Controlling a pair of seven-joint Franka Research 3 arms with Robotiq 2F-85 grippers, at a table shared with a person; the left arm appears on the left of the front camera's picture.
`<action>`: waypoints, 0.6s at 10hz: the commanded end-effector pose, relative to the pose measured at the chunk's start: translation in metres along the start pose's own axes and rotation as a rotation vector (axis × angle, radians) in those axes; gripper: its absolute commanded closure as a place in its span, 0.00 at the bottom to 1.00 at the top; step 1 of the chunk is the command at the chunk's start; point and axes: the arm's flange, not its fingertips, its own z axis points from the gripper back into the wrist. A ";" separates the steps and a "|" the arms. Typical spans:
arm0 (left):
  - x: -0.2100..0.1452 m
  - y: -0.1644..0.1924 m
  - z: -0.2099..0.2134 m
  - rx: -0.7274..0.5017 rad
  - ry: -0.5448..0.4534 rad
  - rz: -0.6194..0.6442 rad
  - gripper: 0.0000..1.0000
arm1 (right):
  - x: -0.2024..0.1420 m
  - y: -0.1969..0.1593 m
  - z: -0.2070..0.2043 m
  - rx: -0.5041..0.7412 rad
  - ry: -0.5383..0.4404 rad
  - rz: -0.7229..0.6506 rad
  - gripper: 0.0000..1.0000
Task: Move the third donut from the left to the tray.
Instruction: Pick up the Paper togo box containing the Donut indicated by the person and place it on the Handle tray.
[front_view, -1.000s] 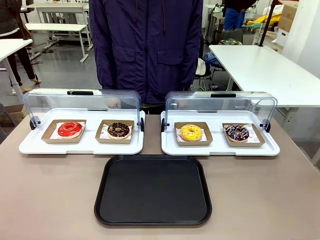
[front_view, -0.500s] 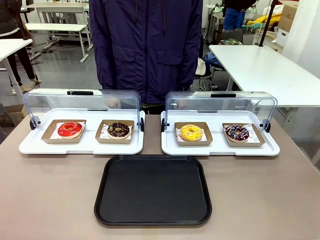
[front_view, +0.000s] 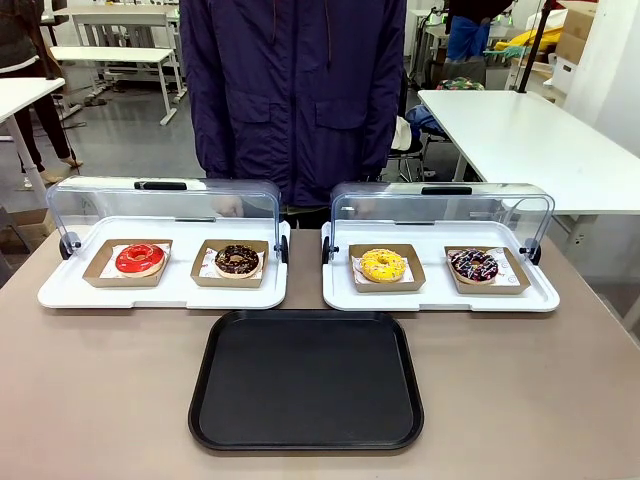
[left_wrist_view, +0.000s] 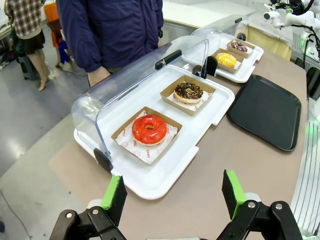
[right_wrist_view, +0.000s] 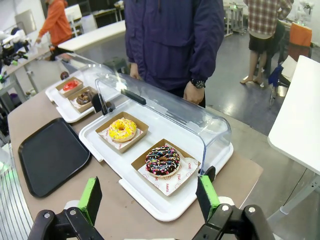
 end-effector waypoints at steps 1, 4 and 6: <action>0.001 0.000 0.002 -0.004 0.006 -0.007 0.00 | 0.002 0.000 0.000 0.000 -0.009 0.008 0.00; 0.001 0.000 0.002 -0.004 0.006 -0.007 0.00 | 0.002 0.000 0.000 0.000 -0.009 0.008 0.00; 0.001 0.000 0.002 -0.004 0.006 -0.007 0.00 | 0.002 0.000 0.000 0.000 -0.009 0.008 0.00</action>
